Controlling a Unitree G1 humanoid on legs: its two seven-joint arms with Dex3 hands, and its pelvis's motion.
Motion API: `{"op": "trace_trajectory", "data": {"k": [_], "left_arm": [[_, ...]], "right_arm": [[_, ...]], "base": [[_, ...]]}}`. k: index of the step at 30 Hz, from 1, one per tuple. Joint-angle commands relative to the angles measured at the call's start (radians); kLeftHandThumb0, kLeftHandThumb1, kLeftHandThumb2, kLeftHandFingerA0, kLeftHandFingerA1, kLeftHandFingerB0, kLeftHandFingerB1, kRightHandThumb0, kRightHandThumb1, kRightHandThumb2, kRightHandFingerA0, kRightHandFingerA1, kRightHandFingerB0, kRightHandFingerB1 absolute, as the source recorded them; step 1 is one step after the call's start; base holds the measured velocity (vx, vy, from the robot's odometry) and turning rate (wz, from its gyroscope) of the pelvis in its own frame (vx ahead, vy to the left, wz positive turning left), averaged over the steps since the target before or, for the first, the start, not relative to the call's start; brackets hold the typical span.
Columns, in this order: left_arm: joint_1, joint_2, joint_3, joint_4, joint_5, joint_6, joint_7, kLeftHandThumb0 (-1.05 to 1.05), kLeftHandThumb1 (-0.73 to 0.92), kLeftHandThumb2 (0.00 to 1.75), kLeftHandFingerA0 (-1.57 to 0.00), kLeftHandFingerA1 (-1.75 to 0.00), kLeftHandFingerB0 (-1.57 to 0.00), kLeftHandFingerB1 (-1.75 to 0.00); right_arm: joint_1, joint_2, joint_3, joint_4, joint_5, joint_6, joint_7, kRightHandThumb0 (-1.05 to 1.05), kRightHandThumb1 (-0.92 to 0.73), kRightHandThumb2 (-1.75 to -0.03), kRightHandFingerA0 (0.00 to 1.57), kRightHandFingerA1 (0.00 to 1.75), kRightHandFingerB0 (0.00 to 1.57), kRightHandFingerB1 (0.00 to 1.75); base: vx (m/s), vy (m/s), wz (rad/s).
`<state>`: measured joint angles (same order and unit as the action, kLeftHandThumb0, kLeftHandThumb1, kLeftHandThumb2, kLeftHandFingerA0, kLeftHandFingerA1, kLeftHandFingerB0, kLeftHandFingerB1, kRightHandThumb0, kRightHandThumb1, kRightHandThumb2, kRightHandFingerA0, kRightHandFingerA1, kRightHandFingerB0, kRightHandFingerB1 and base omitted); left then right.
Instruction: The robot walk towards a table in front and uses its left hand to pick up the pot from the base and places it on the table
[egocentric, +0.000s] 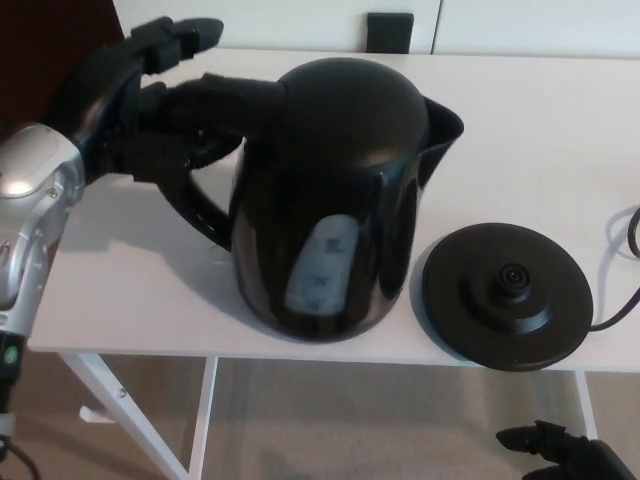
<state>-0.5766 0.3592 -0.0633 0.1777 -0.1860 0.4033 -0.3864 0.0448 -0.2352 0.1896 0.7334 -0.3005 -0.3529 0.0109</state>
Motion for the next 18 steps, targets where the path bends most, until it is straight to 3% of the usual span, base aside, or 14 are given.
{"op": "trace_trajectory", "data": {"k": [1, 4, 6, 8, 9, 15, 16, 18], "left_arm": [[0.023, 0.033, -0.003, -0.019, 0.003, 0.008, -0.077, -0.22, 0.5, 0.56, -0.12, -0.35, -0.06, -0.22], [0.02, 0.038, 0.005, -0.011, 0.002, 0.008, -0.088, -0.24, 0.46, 0.6, -0.07, -0.37, -0.1, -0.19], [0.021, 0.051, 0.005, -0.007, 0.007, 0.004, -0.103, -0.25, 0.49, 0.64, -0.07, -0.38, -0.03, -0.2], [0.021, 0.059, 0.001, -0.006, 0.014, 0.0, -0.11, -0.25, 0.49, 0.64, -0.07, -0.38, -0.03, -0.2], [0.016, 0.064, -0.005, -0.012, 0.018, 0.006, -0.117, -0.23, 0.49, 0.61, -0.07, -0.36, -0.11, -0.19], [0.032, 0.104, -0.041, -0.027, 0.055, -0.023, -0.157, -0.26, 0.48, 0.63, -0.06, -0.36, -0.05, -0.19], [0.02, 0.116, -0.048, -0.007, 0.059, -0.046, -0.18, -0.29, 0.47, 0.6, -0.08, -0.34, -0.04, -0.18], [-0.005, 0.163, -0.087, 0.02, 0.075, -0.072, -0.259, -0.55, 0.35, 0.7, 0.0, -0.2, 0.0, -0.08]], "right_arm": [[-0.006, -0.017, 0.004, -0.003, -0.008, 0.003, 0.003, -0.07, -0.62, -0.57, 0.53, 0.49, 0.49, 0.46], [-0.021, -0.014, 0.005, 0.005, -0.009, 0.005, 0.004, -0.08, -0.61, -0.58, 0.53, 0.5, 0.48, 0.47], [-0.031, -0.011, 0.01, 0.017, -0.015, 0.007, 0.001, -0.08, -0.61, -0.58, 0.53, 0.49, 0.49, 0.47], [-0.034, -0.011, 0.011, 0.022, -0.016, 0.01, 0.001, -0.08, -0.61, -0.58, 0.53, 0.49, 0.49, 0.47], [-0.032, -0.013, 0.009, 0.02, -0.014, 0.008, -0.001, -0.08, -0.61, -0.57, 0.54, 0.5, 0.5, 0.47], [-0.011, -0.013, 0.013, 0.014, -0.018, 0.001, -0.006, -0.08, -0.61, -0.58, 0.54, 0.51, 0.51, 0.48], [-0.02, -0.01, 0.014, 0.017, -0.016, 0.004, -0.005, -0.08, -0.61, -0.58, 0.54, 0.5, 0.5, 0.48], [-0.017, -0.012, 0.018, 0.009, -0.02, 0.006, -0.005, -0.07, -0.61, -0.57, 0.53, 0.5, 0.5, 0.48]], "base": [[0.0, 0.0, 0.0], [0.0, 0.0, 0.0], [0.0, 0.0, 0.0], [0.0, 0.0, 0.0], [0.0, 0.0, 0.0], [0.0, 0.0, 0.0], [0.0, 0.0, 0.0], [0.0, 0.0, 0.0]]}}
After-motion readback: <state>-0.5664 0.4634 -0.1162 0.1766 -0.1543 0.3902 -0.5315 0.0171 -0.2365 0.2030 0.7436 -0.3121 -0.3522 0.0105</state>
